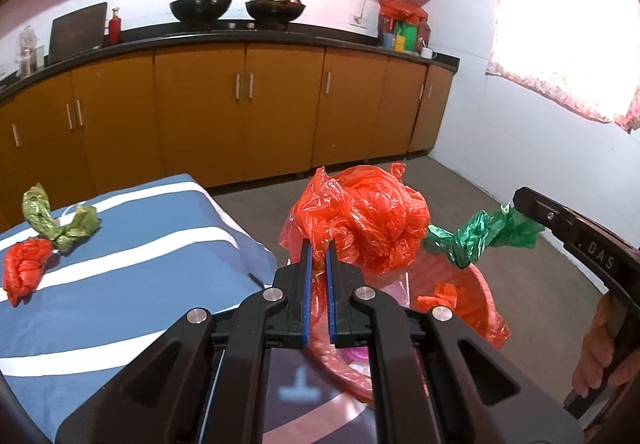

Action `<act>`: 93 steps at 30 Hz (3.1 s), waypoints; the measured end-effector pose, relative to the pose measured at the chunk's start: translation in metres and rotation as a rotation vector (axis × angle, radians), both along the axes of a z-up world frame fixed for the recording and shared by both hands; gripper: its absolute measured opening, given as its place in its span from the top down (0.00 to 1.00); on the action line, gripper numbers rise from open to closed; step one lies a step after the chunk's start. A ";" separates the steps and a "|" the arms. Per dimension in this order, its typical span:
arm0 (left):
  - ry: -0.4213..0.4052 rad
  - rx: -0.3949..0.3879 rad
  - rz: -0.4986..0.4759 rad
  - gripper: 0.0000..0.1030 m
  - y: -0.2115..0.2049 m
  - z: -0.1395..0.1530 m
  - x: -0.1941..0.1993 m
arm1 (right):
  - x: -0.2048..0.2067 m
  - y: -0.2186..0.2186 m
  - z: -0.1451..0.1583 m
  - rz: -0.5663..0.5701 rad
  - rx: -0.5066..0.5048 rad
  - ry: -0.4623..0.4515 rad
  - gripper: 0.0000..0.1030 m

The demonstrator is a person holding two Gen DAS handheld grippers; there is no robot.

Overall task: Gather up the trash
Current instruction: 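Carry the green bag with the right gripper while the left carries the red bag to the basket, then open both grippers over the orange basket to drop the bags, then move both grippers back over the table toward the last bags, then close the left gripper on the last red plastic bag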

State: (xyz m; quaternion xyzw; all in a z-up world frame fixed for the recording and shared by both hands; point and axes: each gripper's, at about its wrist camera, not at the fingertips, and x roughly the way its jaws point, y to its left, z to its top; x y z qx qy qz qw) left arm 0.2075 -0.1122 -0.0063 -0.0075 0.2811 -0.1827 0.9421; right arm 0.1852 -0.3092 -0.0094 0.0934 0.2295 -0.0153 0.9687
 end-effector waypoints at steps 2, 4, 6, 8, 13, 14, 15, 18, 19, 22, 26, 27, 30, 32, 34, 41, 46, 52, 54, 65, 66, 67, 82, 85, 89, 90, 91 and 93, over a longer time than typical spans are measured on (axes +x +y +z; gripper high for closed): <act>0.007 0.000 -0.006 0.94 -0.006 -0.003 0.002 | 0.001 -0.005 -0.002 -0.010 0.006 0.002 0.98; 0.013 0.002 -0.011 0.94 -0.011 -0.005 0.003 | 0.002 -0.010 -0.005 -0.019 0.010 0.003 0.98; 0.018 0.003 -0.016 0.94 -0.016 -0.007 0.005 | 0.005 -0.013 -0.005 -0.025 0.014 0.003 0.98; 0.025 0.003 -0.020 0.94 -0.021 -0.010 0.007 | 0.007 -0.016 -0.007 -0.033 0.020 0.002 0.98; 0.041 0.003 -0.038 0.94 -0.034 -0.016 0.012 | 0.013 -0.023 -0.011 -0.048 0.034 0.002 0.98; 0.044 0.001 -0.044 0.94 -0.037 -0.017 0.013 | 0.012 -0.023 -0.012 -0.049 0.035 0.002 0.98; 0.046 0.001 -0.050 0.94 -0.040 -0.018 0.014 | 0.012 -0.024 -0.012 -0.050 0.036 0.002 0.98; 0.050 0.001 -0.067 0.94 -0.047 -0.021 0.016 | 0.015 -0.027 -0.013 -0.052 0.040 0.000 0.98; 0.054 -0.002 -0.077 0.94 -0.049 -0.022 0.016 | 0.016 -0.028 -0.014 -0.051 0.043 0.001 0.98; 0.073 -0.010 -0.091 0.93 -0.052 -0.027 0.018 | 0.018 -0.030 -0.017 -0.043 0.050 0.006 0.95; 0.098 -0.025 -0.088 0.67 -0.046 -0.033 0.022 | 0.015 -0.033 -0.022 -0.044 0.057 0.005 0.77; 0.097 -0.029 -0.082 0.64 -0.044 -0.033 0.022 | 0.015 -0.034 -0.023 -0.046 0.057 0.004 0.74; 0.099 -0.029 -0.066 0.62 -0.037 -0.034 0.023 | 0.015 -0.036 -0.025 -0.054 0.059 0.010 0.72; 0.097 -0.029 -0.055 0.62 -0.032 -0.033 0.024 | 0.016 -0.036 -0.025 -0.059 0.058 0.014 0.72; 0.090 -0.027 -0.040 0.62 -0.026 -0.031 0.023 | 0.016 -0.036 -0.024 -0.059 0.055 0.013 0.72; 0.073 -0.019 0.010 0.62 0.000 -0.029 0.022 | 0.020 -0.018 -0.019 -0.026 0.040 0.009 0.71; 0.061 -0.007 0.071 0.60 0.033 -0.030 0.019 | 0.027 0.009 -0.016 0.022 0.031 0.012 0.69; 0.048 0.028 0.176 0.58 0.088 -0.034 0.014 | 0.041 0.055 -0.014 0.102 0.023 0.019 0.66; 0.040 0.042 0.220 0.58 0.111 -0.034 0.013 | 0.047 0.074 -0.015 0.137 0.023 0.024 0.65; 0.049 0.111 0.596 0.45 0.279 -0.042 0.012 | 0.087 0.198 -0.031 0.336 0.050 0.066 0.61; 0.053 0.103 0.619 0.43 0.288 -0.042 0.014 | 0.091 0.211 -0.034 0.356 0.051 0.073 0.61; 0.058 0.093 0.639 0.40 0.298 -0.042 0.015 | 0.096 0.224 -0.037 0.376 0.052 0.082 0.60; 0.152 0.069 0.621 0.37 0.338 -0.072 0.060 | 0.156 0.331 -0.074 0.493 0.020 0.160 0.58; 0.201 0.051 0.595 0.64 0.340 -0.081 0.068 | 0.160 0.335 -0.077 0.489 0.022 0.164 0.58; 0.192 0.027 0.592 0.80 0.343 -0.080 0.062 | 0.163 0.341 -0.080 0.501 0.019 0.170 0.58; 0.187 0.027 0.595 0.80 0.345 -0.079 0.059 | 0.164 0.343 -0.080 0.505 0.018 0.171 0.58; 0.183 0.026 0.600 0.81 0.347 -0.078 0.056 | 0.165 0.346 -0.080 0.514 0.016 0.171 0.58; 0.167 0.025 0.612 0.81 0.355 -0.075 0.047 | 0.167 0.353 -0.080 0.526 0.009 0.170 0.58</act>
